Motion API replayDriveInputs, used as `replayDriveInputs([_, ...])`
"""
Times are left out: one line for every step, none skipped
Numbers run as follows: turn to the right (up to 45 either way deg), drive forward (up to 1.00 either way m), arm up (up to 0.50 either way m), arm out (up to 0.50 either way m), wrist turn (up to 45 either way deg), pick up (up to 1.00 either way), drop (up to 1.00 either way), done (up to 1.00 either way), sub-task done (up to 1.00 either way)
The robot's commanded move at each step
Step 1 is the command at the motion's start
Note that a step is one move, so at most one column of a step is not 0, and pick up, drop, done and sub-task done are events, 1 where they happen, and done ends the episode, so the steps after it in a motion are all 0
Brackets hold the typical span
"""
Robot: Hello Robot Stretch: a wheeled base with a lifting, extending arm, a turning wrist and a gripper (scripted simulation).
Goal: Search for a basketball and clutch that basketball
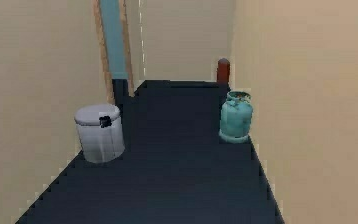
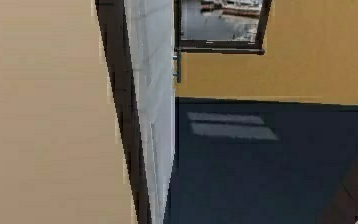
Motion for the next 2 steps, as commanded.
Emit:
replayDriveInputs([0.0,1.00,0.00,0.00,0.0,0.00,0.00,0.00,0.00])
replayDriveInputs([0.0,1.00,0.00,0.00,0.0,0.00,0.00,0.00,0.00])
